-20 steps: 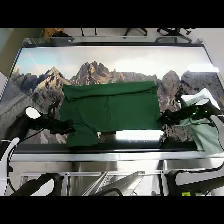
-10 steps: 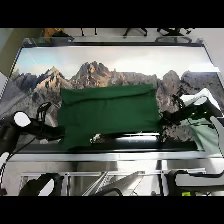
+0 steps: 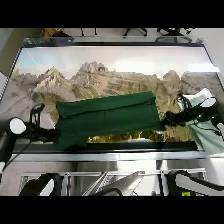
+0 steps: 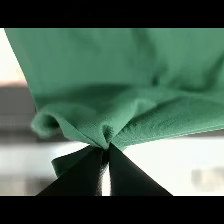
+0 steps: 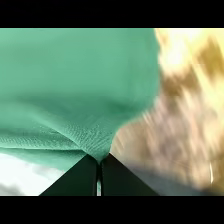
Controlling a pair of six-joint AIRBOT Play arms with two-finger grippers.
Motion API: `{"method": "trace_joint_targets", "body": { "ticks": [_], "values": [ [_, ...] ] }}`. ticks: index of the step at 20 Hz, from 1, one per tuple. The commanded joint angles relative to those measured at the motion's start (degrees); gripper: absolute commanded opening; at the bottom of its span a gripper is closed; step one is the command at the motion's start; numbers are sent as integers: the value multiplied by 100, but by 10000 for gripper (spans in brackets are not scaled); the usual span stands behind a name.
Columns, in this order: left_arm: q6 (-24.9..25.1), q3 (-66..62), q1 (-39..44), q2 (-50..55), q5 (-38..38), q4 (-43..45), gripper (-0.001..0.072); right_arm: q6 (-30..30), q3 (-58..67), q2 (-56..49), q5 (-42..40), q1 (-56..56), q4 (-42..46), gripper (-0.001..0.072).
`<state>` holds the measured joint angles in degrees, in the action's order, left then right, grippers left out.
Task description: Fold the shirts.
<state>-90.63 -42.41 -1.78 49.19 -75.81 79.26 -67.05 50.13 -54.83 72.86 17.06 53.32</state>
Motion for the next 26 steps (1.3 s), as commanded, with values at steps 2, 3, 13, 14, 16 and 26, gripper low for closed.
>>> {"method": "trace_joint_targets", "body": {
  "ticks": [2, 3, 13, 14, 16, 26],
  "values": [
    [61, -1473, 15, 1246, 769, 7, 17, 1519, 166, -85, -1646, -142, -1980, 18],
    [61, -1845, 13, 1600, 920, 4, 17, 1729, 223, -225, -2020, -208, -2236, 18],
    [551, -4085, 20, 4798, 1320, -745, 154, 2914, 1110, -2070, -3241, -750, -2927, 98],
    [549, -4216, 22, 4955, 1161, -745, 574, 2918, 1237, -2065, -3204, -710, -2859, 269],
    [538, -4494, 33, 5182, 809, -737, 671, 2903, 1471, -2070, -3147, -599, -2428, 323],
    [527, -5410, 101, 5237, -236, -743, 670, 2393, 1574, -2459, -2470, -452, -1902, 536]
  ]
}}
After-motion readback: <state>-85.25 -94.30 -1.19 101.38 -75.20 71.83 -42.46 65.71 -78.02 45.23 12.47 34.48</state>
